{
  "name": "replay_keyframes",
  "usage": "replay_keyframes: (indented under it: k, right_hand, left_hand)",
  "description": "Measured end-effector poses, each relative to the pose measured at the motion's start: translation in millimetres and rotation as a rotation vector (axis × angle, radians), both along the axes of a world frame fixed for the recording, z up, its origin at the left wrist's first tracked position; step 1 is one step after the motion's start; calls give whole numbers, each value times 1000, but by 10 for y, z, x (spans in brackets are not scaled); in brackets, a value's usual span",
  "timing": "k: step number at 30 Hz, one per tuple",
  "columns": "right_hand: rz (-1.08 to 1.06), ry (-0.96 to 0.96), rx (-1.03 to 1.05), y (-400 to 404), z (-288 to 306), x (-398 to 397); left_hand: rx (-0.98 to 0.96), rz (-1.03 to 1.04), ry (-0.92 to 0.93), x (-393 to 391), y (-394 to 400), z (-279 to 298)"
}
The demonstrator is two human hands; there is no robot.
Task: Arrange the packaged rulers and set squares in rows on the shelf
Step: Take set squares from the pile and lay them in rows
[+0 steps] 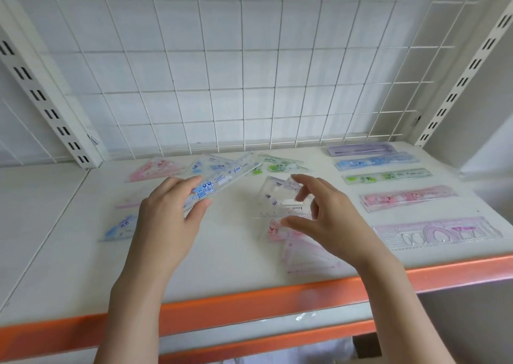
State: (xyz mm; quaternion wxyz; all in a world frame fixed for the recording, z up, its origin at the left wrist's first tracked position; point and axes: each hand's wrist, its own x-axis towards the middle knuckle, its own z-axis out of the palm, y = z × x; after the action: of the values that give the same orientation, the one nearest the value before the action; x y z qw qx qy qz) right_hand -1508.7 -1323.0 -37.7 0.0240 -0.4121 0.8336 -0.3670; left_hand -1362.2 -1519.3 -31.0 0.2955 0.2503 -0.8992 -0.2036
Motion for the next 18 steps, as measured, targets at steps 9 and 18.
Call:
replay_keyframes:
  k: [9,18]
  right_hand:
    - [-169,12,108,80,-24,-219]
    - [-147,36,122,-413,52,-182]
  left_hand:
    - [-30,-61,-6,-119,-282,48]
    - [-6,-50,29,157,-687,64]
